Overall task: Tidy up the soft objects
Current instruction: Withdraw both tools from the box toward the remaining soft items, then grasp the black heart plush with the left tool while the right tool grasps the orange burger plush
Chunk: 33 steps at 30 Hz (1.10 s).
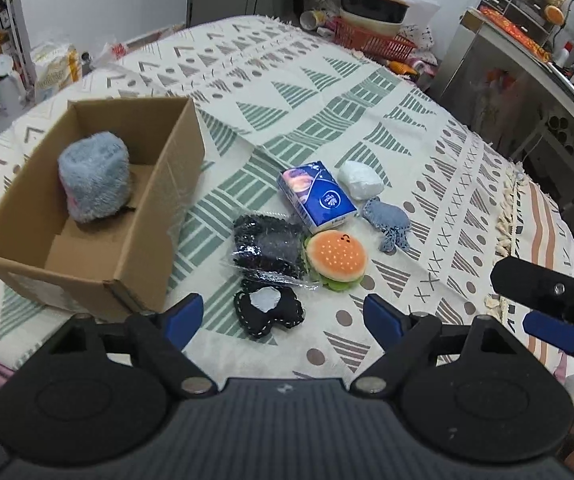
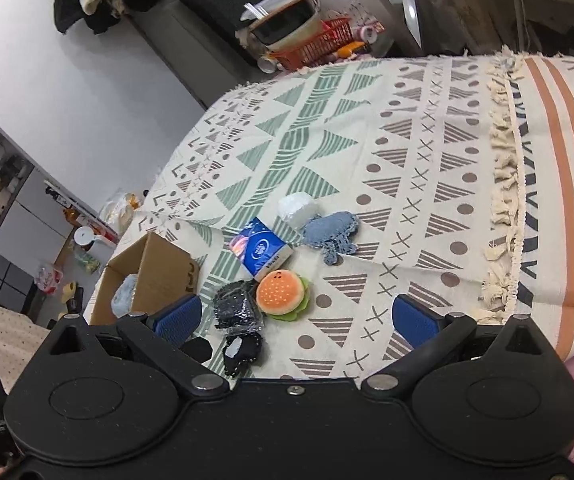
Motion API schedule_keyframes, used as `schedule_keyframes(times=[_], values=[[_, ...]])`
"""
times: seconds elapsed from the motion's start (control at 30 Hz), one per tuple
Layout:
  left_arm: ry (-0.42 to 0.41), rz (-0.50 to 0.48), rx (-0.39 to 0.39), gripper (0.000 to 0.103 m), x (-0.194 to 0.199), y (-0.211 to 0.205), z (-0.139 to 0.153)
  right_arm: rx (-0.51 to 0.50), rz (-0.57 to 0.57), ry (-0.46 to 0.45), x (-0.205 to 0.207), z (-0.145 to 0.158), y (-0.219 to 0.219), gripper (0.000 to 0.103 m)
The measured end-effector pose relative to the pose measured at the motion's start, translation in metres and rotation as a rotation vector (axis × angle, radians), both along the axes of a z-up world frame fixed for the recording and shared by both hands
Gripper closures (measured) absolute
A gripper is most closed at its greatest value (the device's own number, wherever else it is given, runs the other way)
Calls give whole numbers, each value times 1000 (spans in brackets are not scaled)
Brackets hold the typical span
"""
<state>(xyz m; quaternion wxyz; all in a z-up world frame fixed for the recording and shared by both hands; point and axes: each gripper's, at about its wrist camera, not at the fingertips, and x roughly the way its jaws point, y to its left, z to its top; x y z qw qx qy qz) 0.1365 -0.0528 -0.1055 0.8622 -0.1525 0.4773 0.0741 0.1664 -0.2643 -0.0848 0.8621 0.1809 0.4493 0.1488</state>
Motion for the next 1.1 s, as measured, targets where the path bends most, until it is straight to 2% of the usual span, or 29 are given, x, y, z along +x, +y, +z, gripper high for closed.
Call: schedule_keyframes(times=[0.3, 0.5, 0.6, 0.83, 0.93, 1.0, 1.1], values=[[22, 4, -29, 18, 22, -3, -20, 10, -18, 64, 20, -18, 0, 1], [35, -34, -41, 21, 33, -8, -39, 37, -32, 125, 35, -34, 2, 1], [46, -35, -25, 23, 36, -8, -49, 47, -30, 145, 42, -42, 5, 1], [84, -4, -13, 24, 40, -3, -70, 32, 1, 182, 58, -61, 20, 9], [103, 24, -33, 25, 42, 2, -78, 24, 21, 195, 63, -68, 27, 13], [120, 41, -50, 32, 43, 5, -84, 20, 32, 210, 68, -73, 31, 16], [126, 61, -67, 35, 45, 9, -91, 19, 65, 216, 72, -79, 39, 20]])
